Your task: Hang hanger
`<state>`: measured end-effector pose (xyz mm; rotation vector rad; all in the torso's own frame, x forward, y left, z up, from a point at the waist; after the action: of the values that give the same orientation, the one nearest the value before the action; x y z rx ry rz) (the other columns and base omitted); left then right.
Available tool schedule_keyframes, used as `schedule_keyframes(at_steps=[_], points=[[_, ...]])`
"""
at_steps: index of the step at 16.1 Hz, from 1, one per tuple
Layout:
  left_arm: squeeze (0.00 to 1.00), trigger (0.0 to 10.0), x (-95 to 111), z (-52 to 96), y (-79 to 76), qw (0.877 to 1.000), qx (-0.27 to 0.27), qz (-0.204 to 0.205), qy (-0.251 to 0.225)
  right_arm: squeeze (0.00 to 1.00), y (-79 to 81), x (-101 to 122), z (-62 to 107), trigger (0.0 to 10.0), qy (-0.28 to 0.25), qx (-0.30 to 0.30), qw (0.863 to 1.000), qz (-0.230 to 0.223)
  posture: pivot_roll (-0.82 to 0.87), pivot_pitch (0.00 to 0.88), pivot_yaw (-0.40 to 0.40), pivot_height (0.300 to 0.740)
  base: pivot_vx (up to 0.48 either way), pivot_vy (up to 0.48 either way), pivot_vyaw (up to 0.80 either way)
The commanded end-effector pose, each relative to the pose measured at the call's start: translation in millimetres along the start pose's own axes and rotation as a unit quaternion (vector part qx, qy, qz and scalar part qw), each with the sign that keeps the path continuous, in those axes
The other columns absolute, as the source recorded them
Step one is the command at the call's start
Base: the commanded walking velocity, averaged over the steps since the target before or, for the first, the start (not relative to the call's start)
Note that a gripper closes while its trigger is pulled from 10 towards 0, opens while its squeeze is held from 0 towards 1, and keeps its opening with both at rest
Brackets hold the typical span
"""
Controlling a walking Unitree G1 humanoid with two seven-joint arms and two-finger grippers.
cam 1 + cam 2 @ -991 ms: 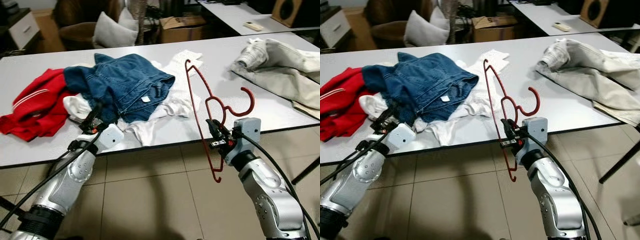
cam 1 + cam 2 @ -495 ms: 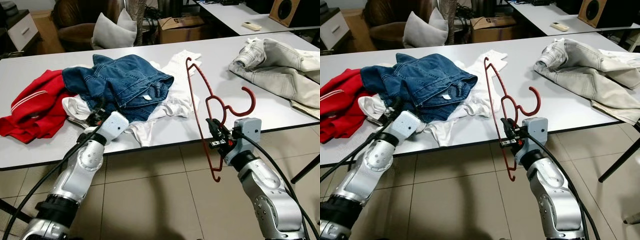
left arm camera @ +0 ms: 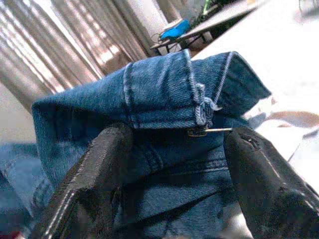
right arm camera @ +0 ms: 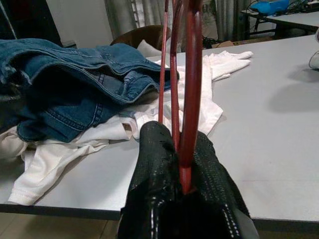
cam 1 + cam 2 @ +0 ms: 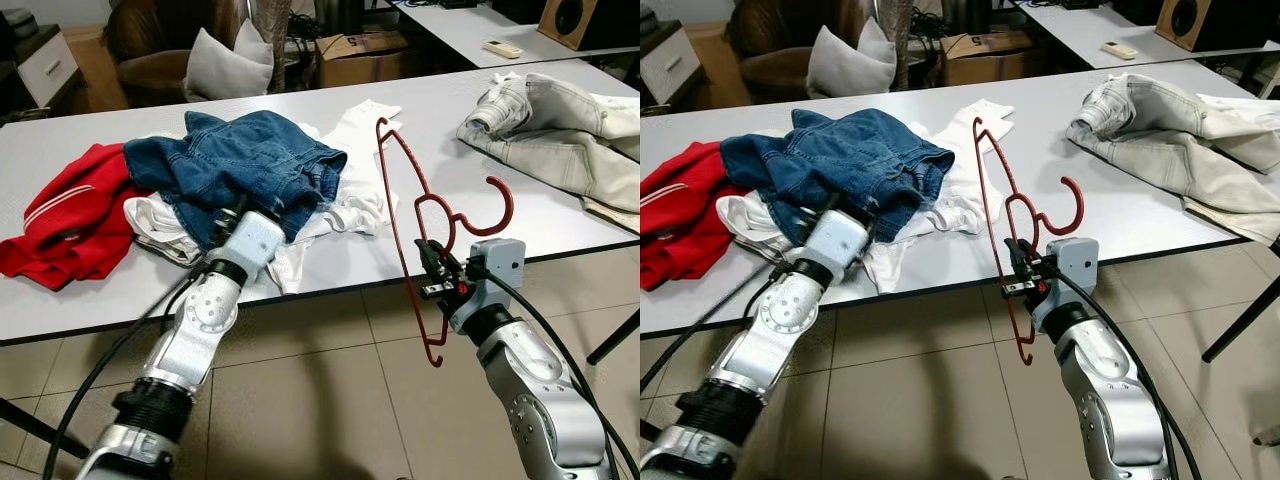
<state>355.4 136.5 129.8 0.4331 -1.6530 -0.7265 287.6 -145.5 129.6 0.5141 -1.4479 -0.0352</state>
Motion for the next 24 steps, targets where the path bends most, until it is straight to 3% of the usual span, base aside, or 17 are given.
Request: schedule_keyframes(at_steps=[1, 2, 4, 7, 8, 11, 12, 15, 20, 24], points=[[0.0, 10.0, -7, 3.0, 5.8, 0.998, 0.008, 0.055, 0.015, 0.0, 3.0, 5, 0.9, 10.0, -0.01, 0.003, 1.0, 0.01, -0.23, 0.0, 0.111, 0.74, 0.0, 0.0, 0.0], [0.0, 10.0, -19, 5.9, 7.0, 0.991, 0.016, 0.121, 0.051, 0.0, 3.1, 5, 0.6, 10.0, -0.01, 0.004, 1.0, 0.01, -0.23, 0.0, 0.111, 0.74, 0.0, 0.0, 0.0], [0.0, 10.0, -26, 8.4, 8.2, 0.971, 0.022, 0.227, 0.075, 0.0, 2.9, 5, 0.8, 10.0, -0.01, 0.003, 1.0, 0.011, -0.23, 0.0, 0.113, 0.74, 0.0, 0.0, 0.0], [0.0, 10.0, -16, 7.9, 1.6, 0.952, -0.027, 0.302, 0.046, 0.0, 2.7, 5, 0.6, 10.0, -0.009, 0.003, 1.0, 0.013, -0.23, 0.0, 0.109, 0.74, 0.0, 0.0, 0.0], [0.0, 10.0, -1, 9.6, -5.2, 0.942, -0.088, 0.325, 0.0, 0.0, 2.8, 5, 0.4, 10.0, -0.008, 0.004, 1.0, 0.013, -0.23, 0.0, 0.108, 0.74, 0.0, 0.0, 0.0], [0.0, 10.0, 14, 19.4, -17.5, 0.929, -0.177, 0.321, -0.042, 0.0, 2.7, 5, 0.7, 10.0, -0.008, 0.003, 1.0, 0.014, -0.23, 0.0, 0.11, 0.74, 0.0, 0.0, 0.0], [0.0, 10.0, 12, 21.1, -20.0, 0.939, -0.185, 0.287, -0.036, 0.0, 2.5, 4, 1.0, 10.0, -0.008, 0.002, 1.0, 0.013, -0.23, 0.0, 0.11, 0.74, 0.0, 0.0, 0.0], [0.0, 10.0, 2, 17.8, -14.4, 0.957, -0.148, 0.249, -0.008, 0.0, 2.4, 4, 1.4, 10.0, -0.009, 0.001, 1.0, 0.013, -0.23, 0.0, 0.11, 0.74, 0.0, 0.0, 0.0], [0.0, 10.0, 1, 2.9, -8.3, 0.961, -0.084, 0.262, 0.012, 0.0, 2.6, 4, 0.7, 10.0, -0.008, 0.003, 1.0, 0.013, -0.23, 0.0, 0.11, 0.74, 0.0, 0.0, 0.0], [0.0, 10.0, -10, -4.8, -5.2, 0.97, -0.043, 0.231, 0.058, 0.0, 2.2, 5, 1.7, 10.0, -0.008, 0.003, 1.0, 0.014, -0.24, 0.0, 0.109, 0.74, 0.0, 0.0, 0.0]])
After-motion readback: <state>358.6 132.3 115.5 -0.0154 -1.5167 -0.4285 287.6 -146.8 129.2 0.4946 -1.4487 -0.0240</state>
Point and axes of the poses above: a point about 5 cm out from each wrist's last joint towards the gripper, its own z axis pointing back from the gripper into the wrist, its own x axis along the axis of the wrist's last joint, y = z × x, the point moved 3 cm from there along -z, pointing out of the wrist towards the gripper, and after that the axes turned 14 degrees about -z, right-handed, at the moved point
